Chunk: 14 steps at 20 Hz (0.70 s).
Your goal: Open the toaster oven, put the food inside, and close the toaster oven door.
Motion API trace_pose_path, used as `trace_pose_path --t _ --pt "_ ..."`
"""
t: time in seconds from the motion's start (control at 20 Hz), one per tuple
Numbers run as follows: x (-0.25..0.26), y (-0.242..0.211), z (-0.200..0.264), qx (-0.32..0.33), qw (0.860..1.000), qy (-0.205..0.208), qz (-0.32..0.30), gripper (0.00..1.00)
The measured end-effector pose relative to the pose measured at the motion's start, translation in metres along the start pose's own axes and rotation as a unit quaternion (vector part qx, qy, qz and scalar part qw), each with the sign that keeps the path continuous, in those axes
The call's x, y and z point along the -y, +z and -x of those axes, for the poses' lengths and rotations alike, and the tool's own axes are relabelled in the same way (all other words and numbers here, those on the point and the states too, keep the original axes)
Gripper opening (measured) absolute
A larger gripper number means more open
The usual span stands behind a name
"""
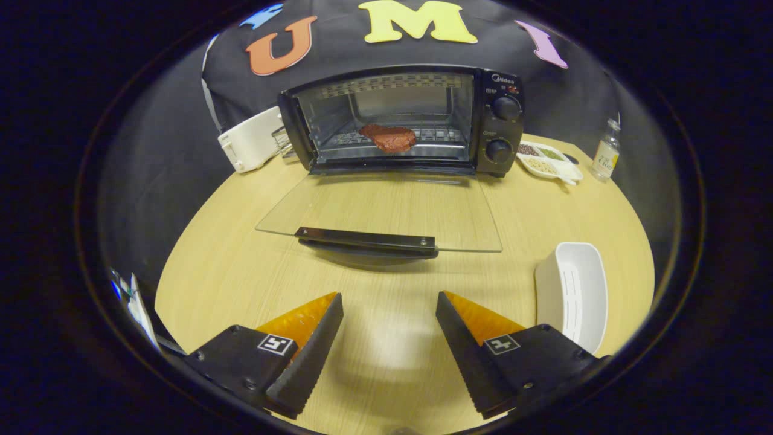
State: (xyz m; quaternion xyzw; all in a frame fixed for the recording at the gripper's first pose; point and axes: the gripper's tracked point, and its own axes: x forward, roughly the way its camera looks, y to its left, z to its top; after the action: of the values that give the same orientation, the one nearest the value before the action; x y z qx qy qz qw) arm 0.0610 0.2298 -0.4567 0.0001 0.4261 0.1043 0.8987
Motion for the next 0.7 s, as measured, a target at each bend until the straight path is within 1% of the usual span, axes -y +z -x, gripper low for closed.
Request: trace_pose_path --t 0.2,0.35,0.55,0.7 --pt "0.001 0.01 -0.022 -0.003 1.0 -0.011 0.017 0.99" --pt "-0.002 0.015 -0.028 -0.001 1.0 -0.012 0.021 0.99" --pt "-0.005 0.021 -0.027 -0.004 1.0 -0.007 0.018 0.99" --pt "-0.005 0.029 -0.018 0.004 1.0 0.001 0.009 0.99"
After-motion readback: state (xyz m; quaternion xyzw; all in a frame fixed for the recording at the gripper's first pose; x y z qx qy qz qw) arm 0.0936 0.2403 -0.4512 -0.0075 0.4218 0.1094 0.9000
